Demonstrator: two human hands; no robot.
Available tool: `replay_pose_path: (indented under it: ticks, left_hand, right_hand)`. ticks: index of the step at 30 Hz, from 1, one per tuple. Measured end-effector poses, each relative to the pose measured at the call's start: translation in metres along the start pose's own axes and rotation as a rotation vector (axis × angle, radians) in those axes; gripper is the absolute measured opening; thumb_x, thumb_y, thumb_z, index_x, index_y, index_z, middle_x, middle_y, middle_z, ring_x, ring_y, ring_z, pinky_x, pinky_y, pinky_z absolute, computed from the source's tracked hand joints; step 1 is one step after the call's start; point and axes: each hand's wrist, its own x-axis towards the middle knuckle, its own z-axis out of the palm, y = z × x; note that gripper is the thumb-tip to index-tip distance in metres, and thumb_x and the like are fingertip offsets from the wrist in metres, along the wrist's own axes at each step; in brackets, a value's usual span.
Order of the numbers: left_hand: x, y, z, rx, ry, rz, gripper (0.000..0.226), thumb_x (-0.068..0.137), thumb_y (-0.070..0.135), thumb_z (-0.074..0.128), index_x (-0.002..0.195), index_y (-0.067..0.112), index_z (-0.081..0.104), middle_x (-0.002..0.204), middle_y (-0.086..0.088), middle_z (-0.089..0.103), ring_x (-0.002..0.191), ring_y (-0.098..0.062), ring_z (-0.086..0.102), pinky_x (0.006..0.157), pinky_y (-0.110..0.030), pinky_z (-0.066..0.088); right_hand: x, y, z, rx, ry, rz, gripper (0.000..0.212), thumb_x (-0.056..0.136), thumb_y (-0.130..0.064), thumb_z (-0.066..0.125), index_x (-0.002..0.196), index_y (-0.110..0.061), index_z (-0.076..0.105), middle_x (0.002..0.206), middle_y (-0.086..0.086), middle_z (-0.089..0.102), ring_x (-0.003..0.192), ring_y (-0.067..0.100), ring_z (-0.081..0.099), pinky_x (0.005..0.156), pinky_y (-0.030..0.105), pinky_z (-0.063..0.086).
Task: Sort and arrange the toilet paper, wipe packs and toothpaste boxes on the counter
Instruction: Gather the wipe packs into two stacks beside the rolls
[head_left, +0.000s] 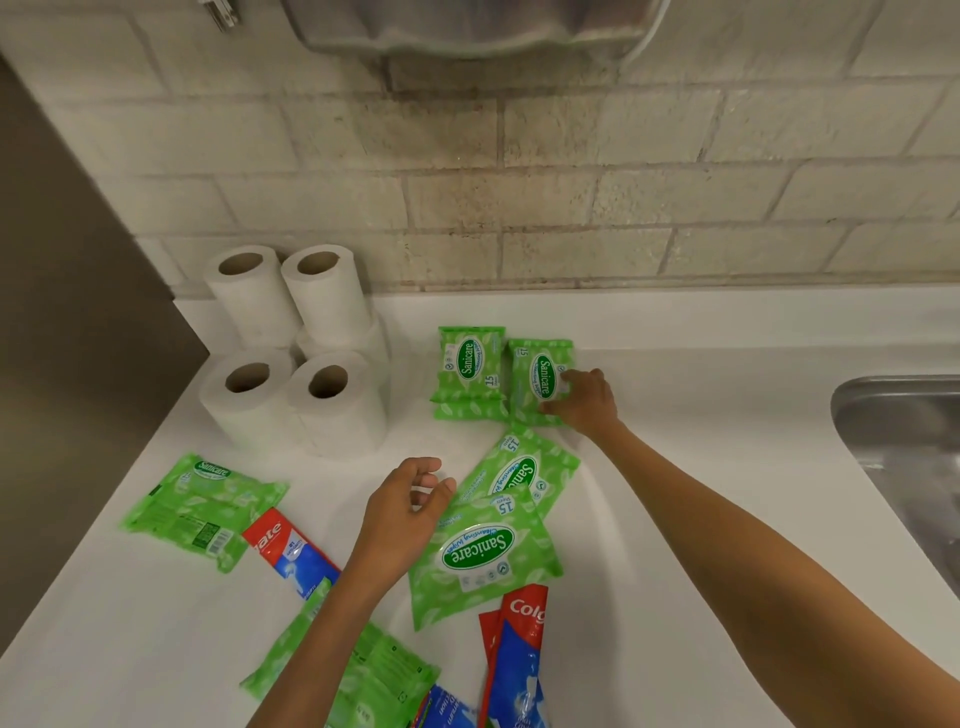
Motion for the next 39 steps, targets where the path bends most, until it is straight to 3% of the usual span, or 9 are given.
replay_pose_path:
  ticks: [8, 13, 16, 19, 22, 25, 33, 37, 39]
  left_hand:
    - [0.005, 0.001, 0.007, 0.04, -0.026, 0.012, 0.029, 0.089, 0.025, 0.058, 0.116, 0.016, 0.056, 0.1, 0.003, 0.058, 0.077, -0.001, 0.053, 0.061, -0.006, 0.04]
    - [0.012, 0.004, 0.013, 0.091, -0.051, 0.003, 0.036, 0.087, 0.023, 0.062, 0.119, 0.01, 0.056, 0.103, -0.002, 0.057, 0.083, -0.012, 0.055, 0.071, -0.016, 0.042]
    - [0.012, 0.005, 0.016, 0.238, -0.16, 0.033, 0.049, 0.081, 0.026, 0.069, 0.125, 0.012, 0.053, 0.117, -0.007, 0.055, 0.099, -0.017, 0.055, 0.084, -0.024, 0.043]
    - [0.008, 0.003, 0.019, 0.545, -0.364, 0.113, 0.068, 0.075, 0.038, 0.072, 0.134, 0.017, 0.045, 0.127, -0.005, 0.048, 0.119, -0.021, 0.046, 0.096, -0.031, 0.04]
    - [0.004, 0.003, 0.022, 0.81, -0.413, 0.178, 0.078, 0.071, 0.05, 0.07, 0.136, 0.02, 0.04, 0.129, -0.004, 0.044, 0.121, -0.022, 0.042, 0.096, -0.038, 0.038]
    - [0.006, 0.007, 0.024, 0.898, -0.434, 0.171, 0.081, 0.068, 0.056, 0.07, 0.135, 0.021, 0.041, 0.126, -0.005, 0.046, 0.12, -0.023, 0.042, 0.093, -0.039, 0.036]
    - [0.009, 0.016, 0.024, 0.841, -0.474, 0.099, 0.084, 0.065, 0.05, 0.076, 0.133, 0.015, 0.041, 0.126, -0.007, 0.046, 0.121, -0.024, 0.04, 0.097, -0.038, 0.037]
    - [0.007, 0.02, 0.019, 0.581, -0.485, 0.057, 0.045, 0.069, 0.028, 0.079, 0.102, 0.017, 0.051, 0.112, -0.006, 0.059, 0.099, -0.021, 0.057, 0.078, -0.032, 0.046]
    - [0.008, 0.023, 0.015, 0.465, -0.495, 0.019, 0.037, 0.07, 0.02, 0.078, 0.094, 0.017, 0.051, 0.11, -0.008, 0.062, 0.098, -0.023, 0.06, 0.081, -0.034, 0.05]
  right_hand:
    - [-0.011, 0.006, -0.003, 0.046, 0.042, -0.008, 0.069, 0.078, -0.034, 0.07, 0.137, -0.014, 0.041, 0.133, 0.017, 0.041, 0.127, 0.034, 0.038, 0.1, 0.039, 0.037]
    - [-0.026, 0.018, -0.01, 0.07, 0.128, -0.022, 0.059, 0.082, -0.033, 0.066, 0.134, -0.013, 0.044, 0.133, 0.018, 0.041, 0.126, 0.034, 0.038, 0.096, 0.038, 0.039]
    - [-0.037, 0.026, -0.014, 0.111, 0.141, -0.032, 0.05, 0.083, -0.032, 0.064, 0.128, -0.013, 0.051, 0.131, 0.018, 0.045, 0.123, 0.032, 0.042, 0.094, 0.035, 0.04]
    - [-0.051, 0.034, -0.014, 0.174, 0.141, -0.041, 0.04, 0.084, -0.031, 0.063, 0.12, -0.013, 0.059, 0.123, 0.017, 0.053, 0.109, 0.028, 0.056, 0.085, 0.027, 0.042]
    - [-0.065, 0.039, -0.014, 0.213, 0.124, -0.043, 0.033, 0.086, -0.029, 0.062, 0.113, -0.01, 0.063, 0.112, 0.015, 0.062, 0.1, 0.026, 0.062, 0.078, 0.024, 0.04]
    - [-0.077, 0.041, -0.015, 0.265, 0.088, -0.035, 0.03, 0.087, -0.029, 0.062, 0.11, -0.009, 0.065, 0.103, 0.013, 0.068, 0.098, 0.026, 0.062, 0.079, 0.026, 0.043]
    - [-0.097, 0.036, -0.023, 0.426, 0.051, -0.017, 0.026, 0.088, -0.027, 0.061, 0.106, -0.008, 0.067, 0.087, 0.006, 0.062, 0.081, 0.019, 0.056, 0.083, 0.032, 0.048]
    - [-0.109, 0.035, -0.026, 0.593, -0.001, 0.002, 0.026, 0.089, -0.023, 0.061, 0.105, -0.003, 0.065, 0.088, 0.012, 0.065, 0.068, 0.017, 0.058, 0.069, 0.025, 0.046]
    - [-0.116, 0.035, -0.026, 0.675, -0.031, 0.026, 0.029, 0.089, -0.022, 0.06, 0.107, 0.0, 0.064, 0.087, 0.01, 0.064, 0.063, 0.013, 0.058, 0.062, 0.02, 0.045]
